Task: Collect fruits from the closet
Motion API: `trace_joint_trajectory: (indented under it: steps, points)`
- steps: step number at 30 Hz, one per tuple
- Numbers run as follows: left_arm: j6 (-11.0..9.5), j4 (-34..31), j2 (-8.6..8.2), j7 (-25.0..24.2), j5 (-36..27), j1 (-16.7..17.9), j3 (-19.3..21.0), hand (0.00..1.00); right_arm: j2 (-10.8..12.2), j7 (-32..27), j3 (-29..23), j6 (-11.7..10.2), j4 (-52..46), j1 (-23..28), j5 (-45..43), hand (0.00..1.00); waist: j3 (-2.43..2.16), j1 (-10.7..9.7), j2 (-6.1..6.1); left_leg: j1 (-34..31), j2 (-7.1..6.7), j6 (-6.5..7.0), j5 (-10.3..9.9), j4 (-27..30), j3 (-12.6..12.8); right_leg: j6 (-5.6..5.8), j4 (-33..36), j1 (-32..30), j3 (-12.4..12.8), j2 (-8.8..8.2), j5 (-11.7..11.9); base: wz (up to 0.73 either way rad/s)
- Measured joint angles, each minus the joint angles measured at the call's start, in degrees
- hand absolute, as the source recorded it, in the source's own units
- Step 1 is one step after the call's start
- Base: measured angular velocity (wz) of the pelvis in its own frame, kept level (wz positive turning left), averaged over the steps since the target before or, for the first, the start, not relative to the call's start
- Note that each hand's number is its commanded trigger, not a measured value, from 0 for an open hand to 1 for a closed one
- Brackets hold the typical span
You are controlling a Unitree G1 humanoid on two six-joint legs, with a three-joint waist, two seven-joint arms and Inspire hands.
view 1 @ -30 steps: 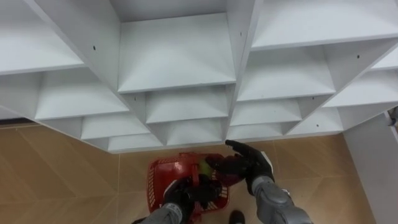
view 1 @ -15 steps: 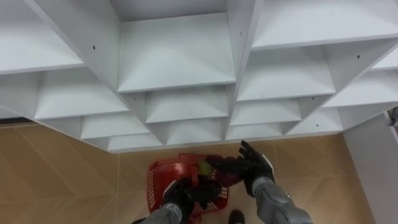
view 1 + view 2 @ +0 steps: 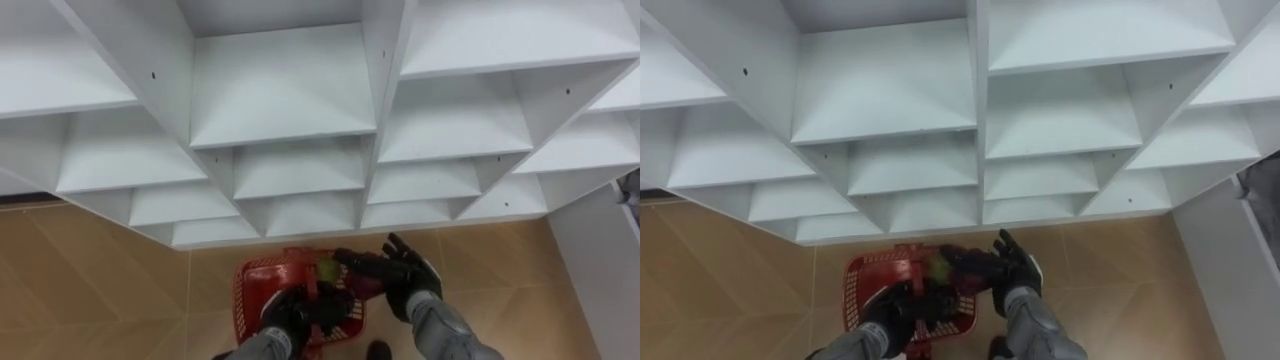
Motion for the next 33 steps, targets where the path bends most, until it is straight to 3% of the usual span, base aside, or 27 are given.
trace_joint_trajectory:
  steps: [6, 14, 19, 22, 33]
  points:
    - [-0.01, -0.45, -0.67, -2.78, -0.26, -0.23, -0.06, 1.0, 0.39, 7.26, 5.26, 1.91, 0.14, 0.35, 0.4, 0.0, -0.22, 0.17, -0.62, -0.07, 0.45, -0.01, -0.01, 0.03, 0.33, -0.06, 0.0, -0.16, 0.17, 0.09, 0.04, -0.01]
    - [0.18, -2.46, 0.07, -3.8, -2.19, 0.01, 0.04, 1.0, -1.37, 12.24, 5.36, 1.88, -0.78, 0.46, -0.91, 0.0, -0.24, 0.15, -0.73, -1.64, 0.66, -0.03, -0.03, 0.73, 0.41, -0.15, 0.23, -1.36, 0.12, 0.2, 0.15, 0.0]
    - [0.16, -3.75, 1.31, -5.14, -2.17, 0.59, -0.08, 1.0, -2.28, 15.45, 5.39, 1.86, -1.42, 0.77, -3.13, 0.0, -0.58, 0.13, -1.63, -2.08, 0.68, -0.03, -0.03, 0.79, 0.42, -0.17, 0.26, -1.8, 0.2, 0.24, 0.16, 0.0]
    - [0.16, -4.87, 2.04, -5.19, -2.24, 1.14, -0.08, 1.0, -2.36, 16.45, 5.39, 1.87, -1.81, 0.8, -5.24, 0.0, -0.82, 0.12, -2.01, -2.1, 0.72, -0.04, -0.03, 0.83, 0.4, -0.16, 0.03, -1.69, 0.15, 0.28, 0.24, 0.0]
    - [-0.29, -6.15, 2.97, -5.83, -2.18, 1.53, -0.23, 1.0, -4.15, 17.08, 5.38, 2.0, -6.96, 2.29, -14.22, 0.0, -0.82, 0.56, -1.75, -2.49, 0.99, -0.06, -0.04, 1.01, 0.18, -0.33, -0.27, -1.86, -0.37, 0.45, 0.58, 0.0]
